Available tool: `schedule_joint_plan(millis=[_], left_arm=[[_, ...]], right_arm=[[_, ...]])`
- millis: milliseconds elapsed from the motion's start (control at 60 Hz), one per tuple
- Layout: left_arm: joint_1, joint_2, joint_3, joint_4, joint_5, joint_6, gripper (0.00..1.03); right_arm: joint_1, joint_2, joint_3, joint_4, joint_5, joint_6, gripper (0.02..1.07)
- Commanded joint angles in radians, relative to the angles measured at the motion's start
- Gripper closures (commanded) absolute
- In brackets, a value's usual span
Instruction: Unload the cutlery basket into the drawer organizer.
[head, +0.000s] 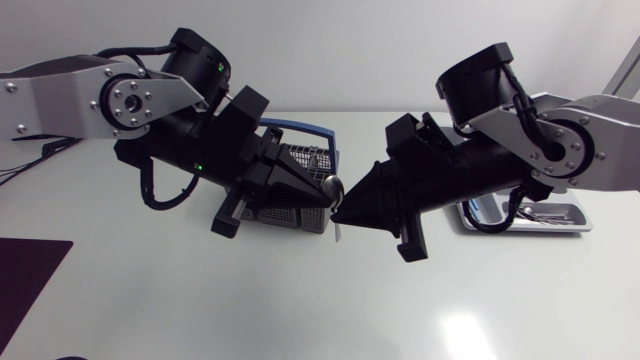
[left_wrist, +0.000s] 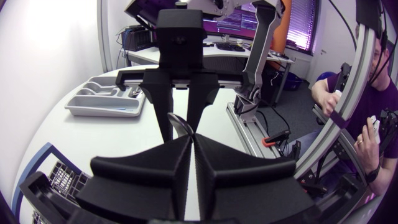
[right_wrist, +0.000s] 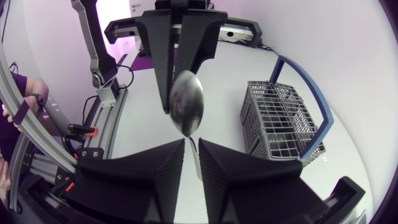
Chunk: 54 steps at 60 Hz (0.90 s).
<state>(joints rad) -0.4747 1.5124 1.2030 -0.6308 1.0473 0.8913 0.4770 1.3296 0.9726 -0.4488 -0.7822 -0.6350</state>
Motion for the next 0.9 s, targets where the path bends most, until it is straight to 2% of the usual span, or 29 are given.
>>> schedule_joint_plan(millis=[0, 117, 317, 417, 583, 733, 883], left_arm=[[-0.008, -0.014, -0.022, -0.004, 0.023, 0.023, 0.96], [-0.010, -0.015, -0.022, -0.004, 0.023, 0.021, 0.96], [-0.005, -0.015, -0.011, -0.004, 0.023, 0.020, 0.95], [-0.001, -0.015, 0.000, -0.004, 0.023, 0.017, 0.81], [0.011, -0.012, 0.038, -0.003, 0.023, -0.011, 0.36], [0.027, -0.011, 0.078, -0.001, 0.023, -0.046, 0.17], [0.074, -0.003, 0.116, 0.011, 0.022, -0.109, 0.15]], right_arm=[[0.009, 0.005, 0.020, 0.004, -0.009, 0.021, 0.97], [0.008, 0.011, 0.020, -0.001, -0.017, 0.020, 1.01], [0.008, 0.014, 0.014, -0.005, -0.017, 0.018, 1.01], [0.006, 0.014, 0.012, -0.010, -0.017, 0.018, 1.01], [0.003, 0.020, 0.009, -0.016, -0.015, 0.017, 1.01], [-0.003, 0.023, 0.000, -0.028, -0.003, 0.009, 1.01], [-0.051, 0.011, -0.014, -0.067, 0.032, -0.029, 1.01]])
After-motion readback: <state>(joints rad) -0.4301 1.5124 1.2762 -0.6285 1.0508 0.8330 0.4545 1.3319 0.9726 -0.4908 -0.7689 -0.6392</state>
